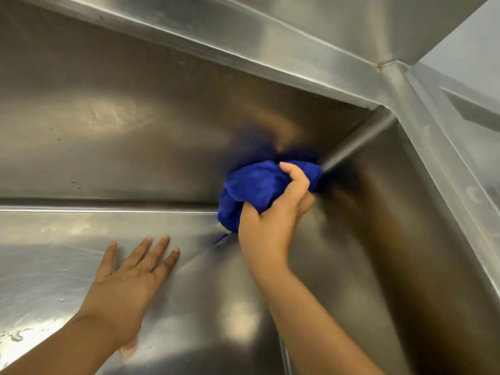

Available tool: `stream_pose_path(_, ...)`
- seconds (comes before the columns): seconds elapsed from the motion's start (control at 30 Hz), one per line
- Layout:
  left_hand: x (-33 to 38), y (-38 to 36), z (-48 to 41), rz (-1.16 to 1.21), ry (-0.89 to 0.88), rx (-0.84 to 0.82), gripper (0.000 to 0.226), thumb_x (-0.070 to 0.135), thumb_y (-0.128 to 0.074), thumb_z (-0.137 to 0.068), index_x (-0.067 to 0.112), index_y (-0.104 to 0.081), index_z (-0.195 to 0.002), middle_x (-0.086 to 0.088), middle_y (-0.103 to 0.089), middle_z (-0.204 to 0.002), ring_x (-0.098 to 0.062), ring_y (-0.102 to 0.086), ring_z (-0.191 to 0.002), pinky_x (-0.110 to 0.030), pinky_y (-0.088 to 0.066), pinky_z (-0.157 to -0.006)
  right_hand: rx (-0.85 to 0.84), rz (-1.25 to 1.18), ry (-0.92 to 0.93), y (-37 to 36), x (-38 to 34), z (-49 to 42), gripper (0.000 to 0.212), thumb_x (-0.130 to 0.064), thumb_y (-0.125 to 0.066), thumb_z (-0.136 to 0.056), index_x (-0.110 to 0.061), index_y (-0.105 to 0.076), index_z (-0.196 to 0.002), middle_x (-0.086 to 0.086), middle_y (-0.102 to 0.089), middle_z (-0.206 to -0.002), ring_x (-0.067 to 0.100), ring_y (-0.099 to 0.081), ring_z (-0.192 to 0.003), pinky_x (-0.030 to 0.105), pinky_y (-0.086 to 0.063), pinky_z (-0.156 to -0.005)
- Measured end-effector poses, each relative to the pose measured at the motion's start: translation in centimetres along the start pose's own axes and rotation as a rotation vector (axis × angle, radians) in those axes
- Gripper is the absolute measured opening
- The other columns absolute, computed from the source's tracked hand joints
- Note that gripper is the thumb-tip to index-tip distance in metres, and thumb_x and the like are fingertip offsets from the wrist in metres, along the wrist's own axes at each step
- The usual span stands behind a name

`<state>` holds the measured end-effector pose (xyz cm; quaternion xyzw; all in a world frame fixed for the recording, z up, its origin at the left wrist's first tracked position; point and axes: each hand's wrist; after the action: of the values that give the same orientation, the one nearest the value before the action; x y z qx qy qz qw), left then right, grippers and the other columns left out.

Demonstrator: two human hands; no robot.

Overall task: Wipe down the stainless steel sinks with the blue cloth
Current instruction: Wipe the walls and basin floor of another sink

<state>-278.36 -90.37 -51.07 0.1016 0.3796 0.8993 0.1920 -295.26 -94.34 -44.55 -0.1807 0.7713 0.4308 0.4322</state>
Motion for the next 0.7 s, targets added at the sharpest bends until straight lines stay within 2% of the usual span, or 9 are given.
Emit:
stream_pose_path(0.1, 0.0, -0.1, 0.0, -0.023, 0.002, 0.028, 0.127, 0.032, -0.075, -0.075, 0.029, 0.042, -0.124, 0.003, 0.043, -0.146, -0.012, 0.035, -0.123, -0.053, 0.009, -0.114, 0.168, -0.077, 0.375, 1.7, -3.9, -0.8, 0.060, 0.009, -0.057, -0.063, -0.007, -0.049, -0.120, 0.023, -0.038, -0.120, 0.006, -0.038, -0.105, 0.010, -0.028, -0.097)
stream_pose_path(0.17, -0.1, -0.1, -0.1, -0.033, -0.002, 0.020, 0.130, 0.036, -0.078, -0.072, 0.029, 0.042, -0.123, 0.003, 0.046, -0.140, -0.013, 0.036, -0.123, -0.053, 0.009, -0.114, 0.258, -0.077, 0.459, 1.2, -4.2, -1.6, 0.052, 0.010, -0.057, -0.062, -0.002, -0.049, -0.112, 0.028, -0.041, -0.113, 0.012, -0.038, -0.105, 0.015, -0.030, -0.097)
stream_pose_path(0.23, -0.2, -0.1, -0.1, -0.027, -0.007, 0.006, 0.133, 0.036, -0.080, -0.070, 0.029, 0.041, -0.123, 0.003, 0.048, -0.134, -0.012, 0.036, -0.123, -0.053, 0.009, -0.114, 0.232, -0.039, 0.355, -0.6, -2.5, -1.6, 0.049, 0.002, -0.051, -0.063, -0.011, -0.045, -0.111, 0.027, -0.040, -0.114, 0.018, -0.038, -0.106, 0.019, -0.033, -0.096)
stream_pose_path(0.33, 0.0, -0.1, -0.2, -0.010, -0.002, 0.005, 0.136, 0.035, -0.083, -0.066, 0.029, 0.041, -0.123, 0.004, 0.048, -0.132, -0.014, 0.037, -0.126, -0.053, 0.009, -0.114, -0.016, 0.088, 0.038, -3.3, 1.6, 0.3, 0.049, -0.005, -0.053, -0.066, -0.023, -0.038, -0.109, 0.026, -0.042, -0.125, 0.040, -0.043, -0.112, 0.034, -0.038, -0.096)
stream_pose_path(0.4, 0.0, 0.0, -0.1, -0.009, 0.001, 0.007, 0.136, 0.034, -0.083, -0.067, 0.028, 0.041, -0.123, 0.004, 0.048, -0.132, -0.017, 0.034, -0.136, -0.053, 0.010, -0.114, -0.090, 0.136, 0.002, -3.5, 3.1, 1.3, 0.045, -0.004, -0.056, -0.066, -0.023, -0.040, -0.103, 0.023, -0.044, -0.124, 0.038, -0.044, -0.108, 0.034, -0.039, -0.092)
stream_pose_path(0.47, 0.0, 0.0, -0.1, -0.006, 0.003, 0.000, 0.134, 0.031, -0.082, -0.069, 0.028, 0.040, -0.125, 0.003, 0.047, -0.138, -0.018, 0.034, -0.136, -0.053, 0.011, -0.114, -0.034, 0.082, 0.116, -2.5, 2.0, 1.0, 0.046, -0.007, -0.049, -0.062, -0.030, -0.034, -0.099, 0.018, -0.042, -0.116, 0.024, -0.040, -0.099, 0.020, -0.035, -0.088)
stream_pose_path(0.53, 0.0, -0.1, 0.0, -0.006, 0.004, 0.002, 0.134, 0.031, -0.080, -0.071, 0.027, 0.040, -0.130, 0.002, 0.046, -0.142, -0.015, 0.037, -0.126, -0.053, 0.011, -0.113, 0.040, -0.013, 0.308, -1.0, -1.4, 0.0, 0.043, -0.009, -0.049, -0.063, -0.027, -0.037, -0.100, 0.019, -0.042, -0.109, 0.013, -0.033, -0.093, 0.010, -0.029, -0.089)
stream_pose_path(0.63, -0.1, 0.0, 0.0, -0.009, 0.001, -0.027, 0.138, 0.039, -0.082, -0.067, 0.026, 0.040, -0.129, 0.002, 0.049, -0.132, -0.016, 0.038, -0.120, -0.054, 0.011, -0.113, 0.216, -0.103, 0.612, -0.3, -6.4, -2.1, 0.039, -0.005, -0.056, -0.068, -0.009, -0.047, -0.106, 0.025, -0.045, -0.106, 0.016, -0.037, -0.098, 0.016, -0.032, -0.093)
stream_pose_path(0.7, -0.2, 0.1, 0.0, 0.003, -0.006, -0.041, 0.138, 0.041, -0.083, -0.067, 0.026, 0.041, -0.126, 0.002, 0.049, -0.133, -0.017, 0.039, -0.121, -0.054, 0.012, -0.113, 0.231, -0.037, 0.643, -1.3, -7.2, -2.2, 0.044, -0.003, -0.060, -0.067, -0.012, -0.047, -0.108, 0.028, -0.046, -0.112, 0.029, -0.043, -0.104, 0.024, -0.035, -0.095)
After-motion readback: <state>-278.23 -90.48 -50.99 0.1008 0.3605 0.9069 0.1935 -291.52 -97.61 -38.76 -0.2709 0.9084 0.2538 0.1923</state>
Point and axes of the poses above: each hand's wrist, its own z-axis away from the middle knuckle, its own y-axis out of the back of the hand, x = y × z
